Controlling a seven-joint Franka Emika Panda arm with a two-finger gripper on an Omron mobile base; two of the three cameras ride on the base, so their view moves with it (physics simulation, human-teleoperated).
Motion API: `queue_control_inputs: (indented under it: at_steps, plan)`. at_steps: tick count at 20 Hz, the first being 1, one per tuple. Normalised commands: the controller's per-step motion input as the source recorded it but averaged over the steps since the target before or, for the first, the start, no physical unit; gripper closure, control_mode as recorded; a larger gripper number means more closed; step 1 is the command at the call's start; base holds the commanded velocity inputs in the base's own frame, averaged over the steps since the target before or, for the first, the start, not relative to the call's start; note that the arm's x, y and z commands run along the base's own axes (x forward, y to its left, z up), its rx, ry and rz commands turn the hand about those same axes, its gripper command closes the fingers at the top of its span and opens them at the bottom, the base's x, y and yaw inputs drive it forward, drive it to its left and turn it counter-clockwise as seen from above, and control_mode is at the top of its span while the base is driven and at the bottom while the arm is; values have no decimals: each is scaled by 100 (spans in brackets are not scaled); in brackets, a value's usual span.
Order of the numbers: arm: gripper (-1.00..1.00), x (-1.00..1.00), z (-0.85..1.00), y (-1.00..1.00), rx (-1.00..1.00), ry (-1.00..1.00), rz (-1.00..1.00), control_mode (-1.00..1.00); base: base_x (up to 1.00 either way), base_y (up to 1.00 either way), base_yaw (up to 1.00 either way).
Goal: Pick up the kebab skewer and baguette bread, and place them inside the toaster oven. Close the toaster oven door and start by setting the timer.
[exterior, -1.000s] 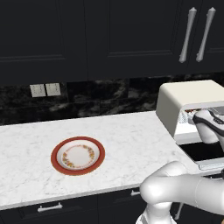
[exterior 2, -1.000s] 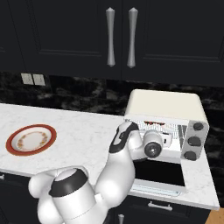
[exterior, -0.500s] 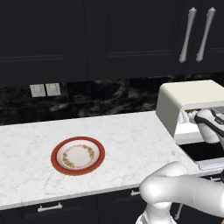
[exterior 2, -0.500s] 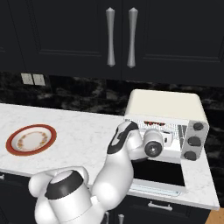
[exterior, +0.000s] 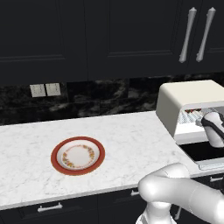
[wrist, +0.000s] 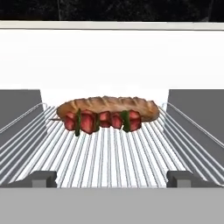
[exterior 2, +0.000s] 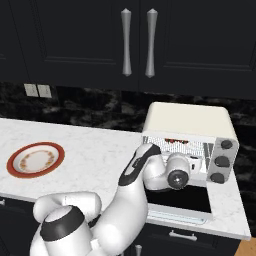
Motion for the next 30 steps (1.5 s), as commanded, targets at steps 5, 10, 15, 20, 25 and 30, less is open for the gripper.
queue_control_inputs:
  at_steps: [5,10,15,20,25,30]
  plan:
    - [-100,-63,23,-47,2,-3,0,-100,0,0,0]
    - [-100,-69,4,-54,0,0,1,-100,0,0,0]
    - [-100,-65,0,-26,0,0,4,-100,0,0,0]
    - [-100,-38,-8,-11,0,0,9,-100,0,0,0]
    - [-100,-31,-27,-4,0,0,10,-100,0,0,0]
    - [-100,-42,-37,-24,3,0,7,-100,0,0,0]
